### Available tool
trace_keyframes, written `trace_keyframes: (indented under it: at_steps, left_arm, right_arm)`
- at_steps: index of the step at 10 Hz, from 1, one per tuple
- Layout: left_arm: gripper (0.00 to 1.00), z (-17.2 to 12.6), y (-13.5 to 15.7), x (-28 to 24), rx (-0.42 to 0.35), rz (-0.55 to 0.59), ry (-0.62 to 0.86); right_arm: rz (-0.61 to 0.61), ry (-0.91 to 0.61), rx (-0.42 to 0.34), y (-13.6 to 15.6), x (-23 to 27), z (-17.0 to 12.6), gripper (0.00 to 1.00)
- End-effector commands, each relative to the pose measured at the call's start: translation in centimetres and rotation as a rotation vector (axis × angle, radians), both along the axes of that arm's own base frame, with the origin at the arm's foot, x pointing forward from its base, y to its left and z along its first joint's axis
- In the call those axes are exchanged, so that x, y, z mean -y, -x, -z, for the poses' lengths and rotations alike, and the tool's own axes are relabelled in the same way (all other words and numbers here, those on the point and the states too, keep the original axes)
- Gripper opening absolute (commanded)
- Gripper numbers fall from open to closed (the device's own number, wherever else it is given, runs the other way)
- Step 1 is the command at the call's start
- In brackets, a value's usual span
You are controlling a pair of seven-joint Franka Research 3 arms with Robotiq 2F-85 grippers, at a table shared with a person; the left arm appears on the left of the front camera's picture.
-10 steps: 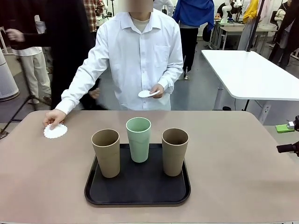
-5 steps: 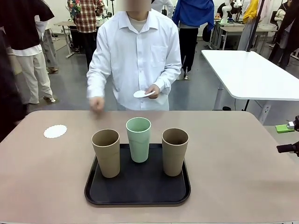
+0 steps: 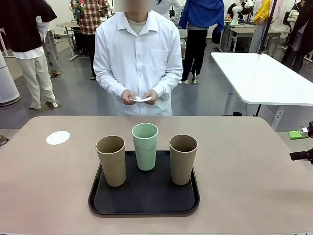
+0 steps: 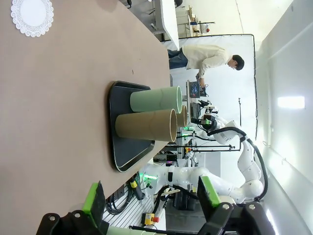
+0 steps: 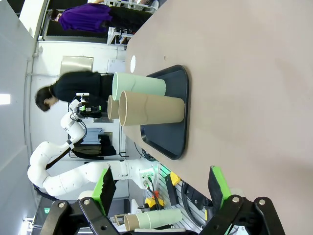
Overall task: Place coasters on the table and set cups on them.
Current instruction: Pick up one Reusable plastic cup and place it on a coaster set by the human.
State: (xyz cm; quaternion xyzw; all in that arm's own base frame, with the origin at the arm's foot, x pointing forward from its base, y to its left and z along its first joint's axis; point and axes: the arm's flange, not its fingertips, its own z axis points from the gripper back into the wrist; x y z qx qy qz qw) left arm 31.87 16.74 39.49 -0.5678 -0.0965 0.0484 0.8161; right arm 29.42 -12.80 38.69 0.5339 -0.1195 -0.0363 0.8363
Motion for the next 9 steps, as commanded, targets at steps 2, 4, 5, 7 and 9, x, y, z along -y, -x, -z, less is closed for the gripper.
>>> trace_keyframes:
  at_steps: [2,4,5,7,9]
  left_arm:
    - [1.00,-1.6,-1.0,0.7,0.127,0.058,-0.064]
    - [1.00,-5.8,-2.9,3.4,0.368,0.122,-0.212]
    - [1.00,-8.3,-3.8,5.5,0.484,0.241,-0.365]
    - [1.00,-10.5,-4.6,10.6,0.527,0.453,-0.609]
    - [1.00,-11.0,-4.7,15.9,0.601,0.661,-0.766]
  right_arm:
    - [0.002,-0.013,0.002,0.0,0.0,0.0,1.00]
    - [0.002,-0.013,0.002,0.0,0.0,0.0,1.00]
    - [0.002,-0.013,0.002,0.0,0.0,0.0,1.00]
    - [0.002,-0.013,0.002,0.0,0.0,0.0,1.00]
    - [0.002,-0.013,0.002,0.0,0.0,0.0,1.00]
